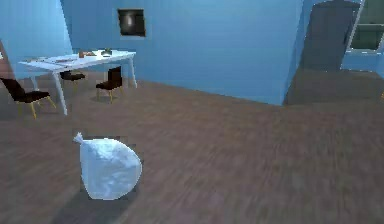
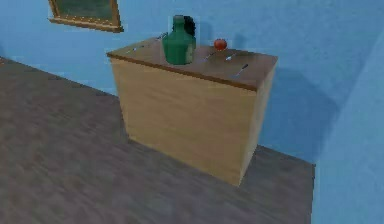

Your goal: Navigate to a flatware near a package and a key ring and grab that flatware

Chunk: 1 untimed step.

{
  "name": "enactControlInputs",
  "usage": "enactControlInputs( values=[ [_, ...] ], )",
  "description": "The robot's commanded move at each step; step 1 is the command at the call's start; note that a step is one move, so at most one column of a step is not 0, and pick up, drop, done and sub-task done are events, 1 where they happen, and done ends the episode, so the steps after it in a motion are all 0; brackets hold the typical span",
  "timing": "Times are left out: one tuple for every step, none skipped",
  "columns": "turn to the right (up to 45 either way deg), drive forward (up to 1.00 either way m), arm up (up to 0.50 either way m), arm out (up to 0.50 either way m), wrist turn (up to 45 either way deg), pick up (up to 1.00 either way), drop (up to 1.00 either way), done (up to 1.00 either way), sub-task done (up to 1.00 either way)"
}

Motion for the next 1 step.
enactControlInputs(
  values=[
    [30.0, 0.0, 0.0, 0.0, 0.0, 0.0, 0.0, 0.0, 0.0]
  ],
)
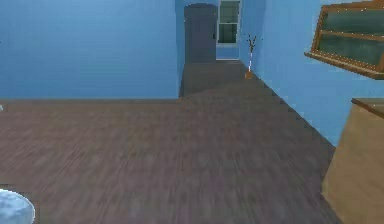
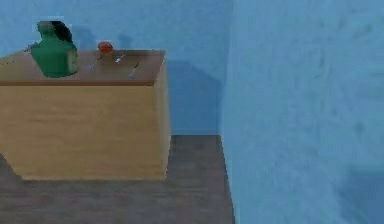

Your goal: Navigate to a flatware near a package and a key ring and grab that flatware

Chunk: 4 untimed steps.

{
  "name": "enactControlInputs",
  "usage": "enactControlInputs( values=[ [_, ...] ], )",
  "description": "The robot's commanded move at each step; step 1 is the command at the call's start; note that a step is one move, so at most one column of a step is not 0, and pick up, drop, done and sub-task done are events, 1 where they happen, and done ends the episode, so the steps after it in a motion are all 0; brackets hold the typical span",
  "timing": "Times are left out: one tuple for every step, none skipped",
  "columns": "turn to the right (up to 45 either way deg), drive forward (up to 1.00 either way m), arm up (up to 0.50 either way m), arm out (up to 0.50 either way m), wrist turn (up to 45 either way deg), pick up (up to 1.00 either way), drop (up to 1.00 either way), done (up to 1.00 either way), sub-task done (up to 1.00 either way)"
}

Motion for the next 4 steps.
enactControlInputs(
  values=[
    [0.0, 0.15, 0.0, 0.0, 0.0, 0.0, 0.0, 0.0, 0.0],
    [-24.0, 0.0, 0.0, 0.0, 0.0, 0.0, 0.0, 0.0, 0.0],
    [0.0, 1.0, 0.0, 0.0, 0.0, 0.0, 0.0, 0.0, 0.0],
    [0.0, 0.3, 0.0, 0.0, 0.0, 0.0, 0.0, 0.0, 0.0]
  ],
)
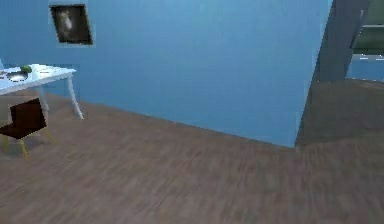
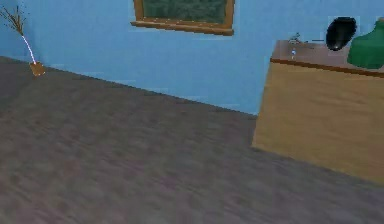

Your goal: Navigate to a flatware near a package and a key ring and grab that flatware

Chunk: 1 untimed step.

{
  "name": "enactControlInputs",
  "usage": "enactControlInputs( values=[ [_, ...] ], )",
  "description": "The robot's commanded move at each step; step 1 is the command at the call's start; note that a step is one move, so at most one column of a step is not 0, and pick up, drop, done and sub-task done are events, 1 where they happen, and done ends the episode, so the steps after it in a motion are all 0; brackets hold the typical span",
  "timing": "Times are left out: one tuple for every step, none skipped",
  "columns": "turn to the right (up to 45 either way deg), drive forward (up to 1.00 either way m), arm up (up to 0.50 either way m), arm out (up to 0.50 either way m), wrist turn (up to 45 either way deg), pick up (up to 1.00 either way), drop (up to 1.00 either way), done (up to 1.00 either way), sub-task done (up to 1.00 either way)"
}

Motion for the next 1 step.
enactControlInputs(
  values=[
    [-18.0, 0.0, 0.0, 0.0, 0.0, 0.0, 0.0, 0.0, 0.0]
  ],
)
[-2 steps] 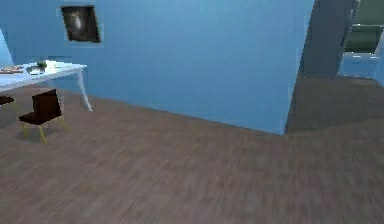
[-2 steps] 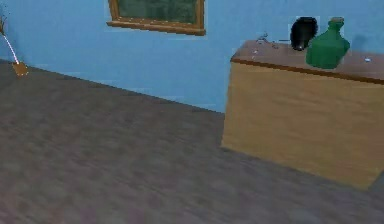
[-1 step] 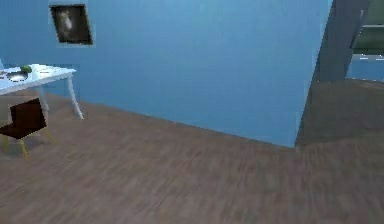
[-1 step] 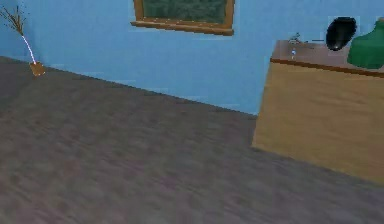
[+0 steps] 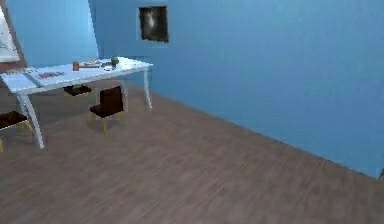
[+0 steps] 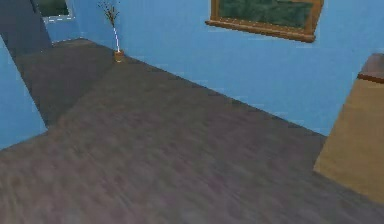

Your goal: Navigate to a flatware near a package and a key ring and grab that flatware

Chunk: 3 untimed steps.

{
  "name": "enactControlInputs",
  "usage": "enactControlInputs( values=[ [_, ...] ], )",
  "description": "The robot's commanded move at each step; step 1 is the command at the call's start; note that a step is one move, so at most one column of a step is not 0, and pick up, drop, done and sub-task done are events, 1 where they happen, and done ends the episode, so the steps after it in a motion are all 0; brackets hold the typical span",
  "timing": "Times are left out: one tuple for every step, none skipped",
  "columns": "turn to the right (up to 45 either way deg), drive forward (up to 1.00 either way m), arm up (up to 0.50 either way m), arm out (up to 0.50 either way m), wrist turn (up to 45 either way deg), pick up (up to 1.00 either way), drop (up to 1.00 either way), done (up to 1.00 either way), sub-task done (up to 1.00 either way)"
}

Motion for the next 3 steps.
enactControlInputs(
  values=[
    [0.0, 0.45, 0.0, 0.0, 0.0, 0.0, 0.0, 0.0, 0.0],
    [-45.0, 0.0, 0.0, 0.0, 0.0, 0.0, 0.0, 0.0, 0.0],
    [0.0, 1.0, 0.0, 0.0, 0.0, 0.0, 0.0, 0.0, 0.0]
  ],
)
